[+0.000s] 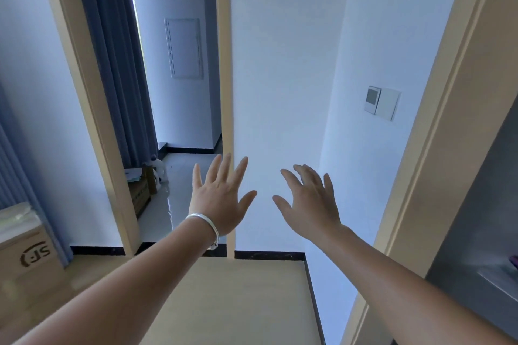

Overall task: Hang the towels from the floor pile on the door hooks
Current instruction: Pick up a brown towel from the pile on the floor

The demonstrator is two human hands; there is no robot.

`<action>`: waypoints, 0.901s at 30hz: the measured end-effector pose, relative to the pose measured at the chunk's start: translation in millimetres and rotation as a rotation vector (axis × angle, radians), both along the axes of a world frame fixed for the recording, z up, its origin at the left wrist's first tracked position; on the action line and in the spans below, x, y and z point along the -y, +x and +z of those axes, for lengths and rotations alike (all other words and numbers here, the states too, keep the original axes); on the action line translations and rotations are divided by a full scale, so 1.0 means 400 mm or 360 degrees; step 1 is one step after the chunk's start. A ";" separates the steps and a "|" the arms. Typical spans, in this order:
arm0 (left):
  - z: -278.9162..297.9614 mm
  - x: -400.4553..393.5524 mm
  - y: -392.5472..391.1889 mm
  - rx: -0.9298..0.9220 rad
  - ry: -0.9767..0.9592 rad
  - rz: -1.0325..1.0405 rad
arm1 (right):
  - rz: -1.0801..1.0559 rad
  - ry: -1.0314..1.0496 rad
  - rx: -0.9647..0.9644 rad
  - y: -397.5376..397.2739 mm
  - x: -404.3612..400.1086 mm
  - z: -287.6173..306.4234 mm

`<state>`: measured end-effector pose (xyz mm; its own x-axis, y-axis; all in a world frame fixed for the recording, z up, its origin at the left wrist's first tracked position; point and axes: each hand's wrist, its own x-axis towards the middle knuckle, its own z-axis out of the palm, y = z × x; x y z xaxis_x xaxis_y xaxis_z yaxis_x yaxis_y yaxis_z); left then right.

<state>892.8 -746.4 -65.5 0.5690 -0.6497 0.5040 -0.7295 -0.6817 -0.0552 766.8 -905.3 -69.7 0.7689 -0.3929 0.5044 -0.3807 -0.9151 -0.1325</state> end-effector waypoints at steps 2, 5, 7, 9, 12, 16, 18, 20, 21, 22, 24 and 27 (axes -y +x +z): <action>0.008 0.071 0.057 0.0009 0.0019 0.0013 | 0.0013 -0.0023 0.0007 0.057 0.076 0.013; 0.012 0.169 0.143 -0.0003 -0.0006 0.0037 | 0.0019 -0.0039 0.0017 0.139 0.183 0.025; 0.007 0.214 0.192 -0.0015 0.0000 0.0040 | 0.0017 -0.0040 -0.0002 0.188 0.236 0.022; -0.004 0.250 0.245 -0.0020 0.0008 0.0052 | 0.0018 -0.0020 -0.0031 0.245 0.278 0.014; -0.019 0.286 0.338 -0.0033 0.0004 0.0074 | 0.0052 -0.0011 -0.0076 0.341 0.322 0.001; -0.051 0.319 0.492 -0.0071 -0.0031 0.0118 | 0.0114 -0.0031 -0.0129 0.499 0.360 -0.022; -0.072 0.326 0.590 -0.0082 -0.0049 0.0157 | 0.0150 -0.0050 -0.0148 0.603 0.370 -0.034; -0.091 0.326 0.703 -0.0101 -0.0077 0.0200 | 0.0198 -0.0078 -0.0169 0.724 0.375 -0.045; -0.098 0.325 0.752 -0.0110 -0.0088 0.0219 | 0.0220 -0.0100 -0.0183 0.776 0.375 -0.048; -0.106 0.321 0.812 -0.0128 -0.0097 0.0245 | 0.0247 -0.0121 -0.0199 0.842 0.374 -0.051; -0.115 0.307 0.933 -0.0147 -0.0126 0.0308 | 0.0292 -0.0137 -0.0216 0.976 0.366 -0.055; -0.114 0.268 1.105 -0.0168 -0.0150 0.0395 | 0.0404 -0.0147 -0.0244 1.173 0.335 -0.054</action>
<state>1334.7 -853.4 -111.2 0.7576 -0.4371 0.4848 -0.5378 -0.8388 0.0842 1236.1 -1039.4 -91.2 0.9064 -0.1361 0.3999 -0.1473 -0.9891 -0.0029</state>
